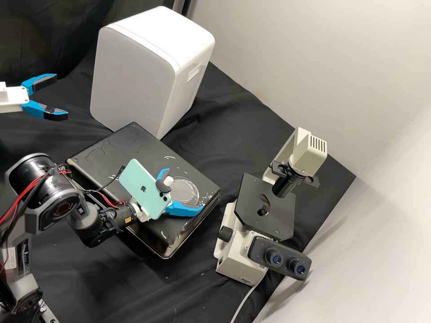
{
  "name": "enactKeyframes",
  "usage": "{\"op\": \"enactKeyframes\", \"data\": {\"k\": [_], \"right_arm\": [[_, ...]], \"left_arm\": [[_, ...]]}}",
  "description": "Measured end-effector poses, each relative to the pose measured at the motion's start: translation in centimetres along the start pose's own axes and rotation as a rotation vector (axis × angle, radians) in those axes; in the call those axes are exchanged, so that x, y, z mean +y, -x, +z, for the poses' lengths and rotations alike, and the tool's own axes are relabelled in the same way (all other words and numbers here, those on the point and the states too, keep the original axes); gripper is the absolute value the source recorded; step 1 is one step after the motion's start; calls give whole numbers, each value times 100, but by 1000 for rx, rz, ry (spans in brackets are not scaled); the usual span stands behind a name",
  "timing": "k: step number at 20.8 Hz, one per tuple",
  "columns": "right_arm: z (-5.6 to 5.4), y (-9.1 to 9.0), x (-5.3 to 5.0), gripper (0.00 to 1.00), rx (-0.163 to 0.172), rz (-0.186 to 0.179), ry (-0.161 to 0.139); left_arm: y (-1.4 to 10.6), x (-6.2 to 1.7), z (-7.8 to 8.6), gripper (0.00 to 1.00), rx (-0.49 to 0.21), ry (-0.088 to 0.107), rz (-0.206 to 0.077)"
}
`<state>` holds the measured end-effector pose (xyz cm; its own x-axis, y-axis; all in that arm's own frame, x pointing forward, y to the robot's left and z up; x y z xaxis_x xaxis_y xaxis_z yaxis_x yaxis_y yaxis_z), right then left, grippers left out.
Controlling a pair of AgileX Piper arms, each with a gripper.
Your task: Place the petri dish on the microscope
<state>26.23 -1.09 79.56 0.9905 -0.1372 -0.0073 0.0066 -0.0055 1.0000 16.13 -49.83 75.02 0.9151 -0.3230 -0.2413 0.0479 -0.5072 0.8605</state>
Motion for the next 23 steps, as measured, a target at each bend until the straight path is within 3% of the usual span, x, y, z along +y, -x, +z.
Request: {"op": "enactKeyframes", "data": {"k": [8, 14, 17, 23], "right_arm": [[-8, -10, -26, 100, 4, -8, 1], [-53, -6, -43, 100, 26, 2, 0], [-63, 4, -28, 100, 28, 35, 1], [-69, 11, -34, 100, 25, 42, 14]], "left_arm": [[0, 0, 0, 100, 0, 0, 0], [0, 0, 0, 100, 0, 0, 0], [0, 0, 0, 100, 0, 0, 0], [0, 0, 0, 100, 0, 0, 0]]}}
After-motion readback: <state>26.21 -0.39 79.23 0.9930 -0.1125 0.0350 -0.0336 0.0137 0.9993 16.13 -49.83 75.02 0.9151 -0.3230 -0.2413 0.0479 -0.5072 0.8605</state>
